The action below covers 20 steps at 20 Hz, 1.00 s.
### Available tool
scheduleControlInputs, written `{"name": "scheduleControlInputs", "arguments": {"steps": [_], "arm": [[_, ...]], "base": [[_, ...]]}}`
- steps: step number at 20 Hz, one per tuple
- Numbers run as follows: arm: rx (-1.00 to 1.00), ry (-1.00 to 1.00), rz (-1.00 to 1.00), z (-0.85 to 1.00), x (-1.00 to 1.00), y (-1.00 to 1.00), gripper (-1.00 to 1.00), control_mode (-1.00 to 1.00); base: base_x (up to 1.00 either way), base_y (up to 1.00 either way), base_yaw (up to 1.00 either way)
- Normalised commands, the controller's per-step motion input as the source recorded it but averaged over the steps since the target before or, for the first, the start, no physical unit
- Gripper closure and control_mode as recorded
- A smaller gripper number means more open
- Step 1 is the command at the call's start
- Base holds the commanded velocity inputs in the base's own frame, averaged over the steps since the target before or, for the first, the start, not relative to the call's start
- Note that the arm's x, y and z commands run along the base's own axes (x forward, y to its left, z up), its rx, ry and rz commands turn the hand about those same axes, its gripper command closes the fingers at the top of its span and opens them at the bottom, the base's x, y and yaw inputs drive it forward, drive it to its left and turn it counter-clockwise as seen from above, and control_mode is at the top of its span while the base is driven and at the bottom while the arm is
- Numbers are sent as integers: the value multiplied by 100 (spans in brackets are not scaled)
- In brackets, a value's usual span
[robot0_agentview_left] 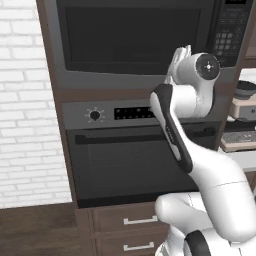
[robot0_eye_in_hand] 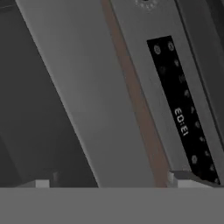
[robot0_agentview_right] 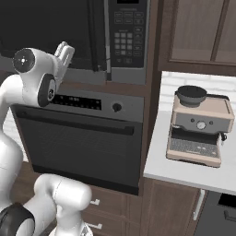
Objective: Pick the cucumber from the sink and place it in the bowl. Then pick the bowl and place it in the microwave. Then close the microwave door and press the start button.
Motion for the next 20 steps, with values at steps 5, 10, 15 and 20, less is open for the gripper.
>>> {"name": "scheduleControlInputs", "arguments": {"steps": [5, 10, 15, 20], "arm": [[9, 0, 16, 0, 75, 2, -100, -100], [6, 0, 12, -4, 59, 9, -100, -100], [2, -4, 3, -19, -36, 2, -100, -100], [11, -18, 0, -10, -100, -41, -100, -100]], "base": [[0, 0, 0], [0, 0, 0], [0, 0, 0], [0, 0, 0]]}}
